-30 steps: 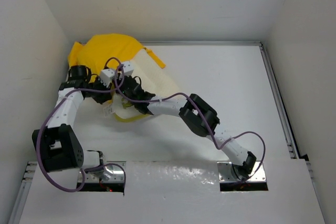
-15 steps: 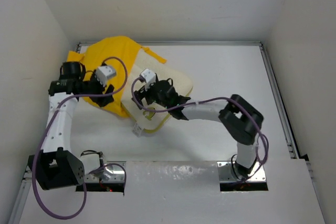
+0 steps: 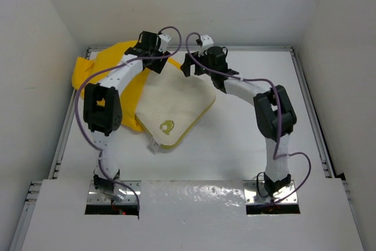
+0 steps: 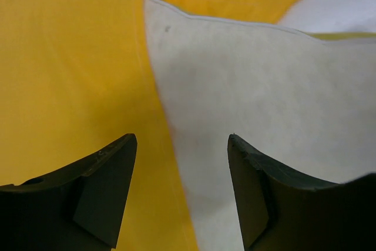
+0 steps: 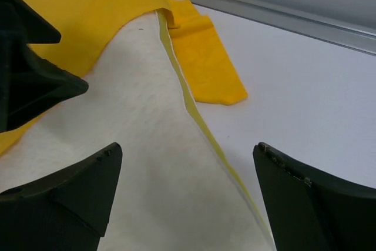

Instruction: Put the pillow into the pillowcase

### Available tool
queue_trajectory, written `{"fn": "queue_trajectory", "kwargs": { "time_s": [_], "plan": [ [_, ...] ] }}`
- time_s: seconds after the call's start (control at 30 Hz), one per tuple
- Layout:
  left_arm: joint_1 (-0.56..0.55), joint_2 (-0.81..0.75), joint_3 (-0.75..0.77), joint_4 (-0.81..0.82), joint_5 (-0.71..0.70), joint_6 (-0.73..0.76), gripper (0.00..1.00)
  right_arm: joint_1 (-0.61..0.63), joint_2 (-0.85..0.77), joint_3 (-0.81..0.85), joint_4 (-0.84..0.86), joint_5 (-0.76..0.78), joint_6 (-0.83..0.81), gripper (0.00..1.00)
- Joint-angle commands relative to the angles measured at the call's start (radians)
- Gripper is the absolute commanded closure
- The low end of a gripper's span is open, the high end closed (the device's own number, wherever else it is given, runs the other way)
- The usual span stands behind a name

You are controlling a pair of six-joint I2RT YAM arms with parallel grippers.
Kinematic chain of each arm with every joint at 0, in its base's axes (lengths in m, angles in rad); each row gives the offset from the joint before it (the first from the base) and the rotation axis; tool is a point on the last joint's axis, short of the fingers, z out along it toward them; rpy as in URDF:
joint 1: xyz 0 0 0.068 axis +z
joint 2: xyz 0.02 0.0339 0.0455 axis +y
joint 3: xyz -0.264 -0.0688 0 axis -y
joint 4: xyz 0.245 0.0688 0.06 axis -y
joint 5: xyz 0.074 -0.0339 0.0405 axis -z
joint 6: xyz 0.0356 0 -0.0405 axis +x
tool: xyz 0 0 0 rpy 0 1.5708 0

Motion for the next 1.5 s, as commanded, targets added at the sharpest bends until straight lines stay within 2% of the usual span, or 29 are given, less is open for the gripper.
{"fn": "queue_trajectory", "kwargs": {
  "time_s": [0.0,0.1,0.23,0.3,0.33,0.5,0.53,0.63,0.67,0.7,0.83,0.87,0.9,1.03,1.1,1.23,1.33,1.47],
  "plan": [
    [0.015,0.090,0.173,0.021,-0.198,-0.068,0.39,-0.005,0.127,0.174,-0.091,-0.104,0.016,0.08],
    [0.012,0.211,0.245,0.010,-0.252,-0.078,0.42,-0.007,0.230,0.265,-0.100,-0.110,0.027,0.08],
    [0.012,0.257,0.250,0.024,-0.299,-0.067,0.52,-0.007,0.289,0.286,-0.082,-0.112,0.050,0.08],
    [0.012,0.266,0.235,0.049,-0.335,-0.058,0.61,-0.007,0.302,0.283,-0.068,-0.105,0.062,0.08],
    [0.012,0.270,0.229,0.068,-0.348,-0.055,0.70,-0.007,0.309,0.286,-0.068,-0.102,0.064,0.08],
    [0.011,0.299,0.242,0.076,-0.366,-0.044,0.88,-0.005,0.374,0.346,-0.105,-0.111,0.066,0.05],
    [0.012,0.302,0.247,0.078,-0.364,-0.044,1.00,-0.005,0.387,0.354,-0.122,-0.127,0.066,0.06],
    [0.011,0.299,0.248,0.081,-0.338,-0.038,1.00,-0.005,0.422,0.378,-0.140,-0.154,0.084,0.43],
    [0.012,0.293,0.247,0.082,-0.321,-0.033,1.00,-0.002,0.422,0.362,-0.137,-0.155,0.092,0.63],
    [0.011,0.285,0.244,0.085,-0.298,-0.025,1.00,0.002,0.416,0.342,-0.121,-0.153,0.113,1.00],
    [-0.015,0.187,0.218,0.130,-0.154,0.005,1.00,0.057,0.283,0.123,0.045,-0.139,0.081,1.00],
    [-0.024,0.169,0.218,0.128,-0.133,0.016,1.00,0.077,0.243,0.020,0.077,-0.122,0.058,1.00],
    [-0.040,0.152,0.222,0.110,-0.111,0.040,1.00,0.122,0.161,-0.032,0.143,-0.104,0.014,1.00],
    [-0.153,0.043,0.163,0.050,-0.036,0.090,1.00,0.222,-0.051,-0.290,0.391,-0.024,-0.039,1.00],
    [-0.210,-0.023,0.077,0.015,0.024,0.112,1.00,0.251,-0.146,-0.417,0.546,0.017,-0.025,1.00],
    [-0.301,-0.127,-0.070,-0.031,0.079,0.149,1.00,0.257,-0.236,-0.582,0.763,0.126,0.015,1.00],
    [-0.344,-0.207,-0.175,-0.054,0.163,0.160,1.00,0.257,-0.248,-0.645,0.979,0.232,0.018,1.00],
    [-0.356,-0.270,-0.190,-0.086,0.276,0.153,1.00,0.254,-0.218,-0.699,1.215,0.336,0.042,1.00]
  ]
}}
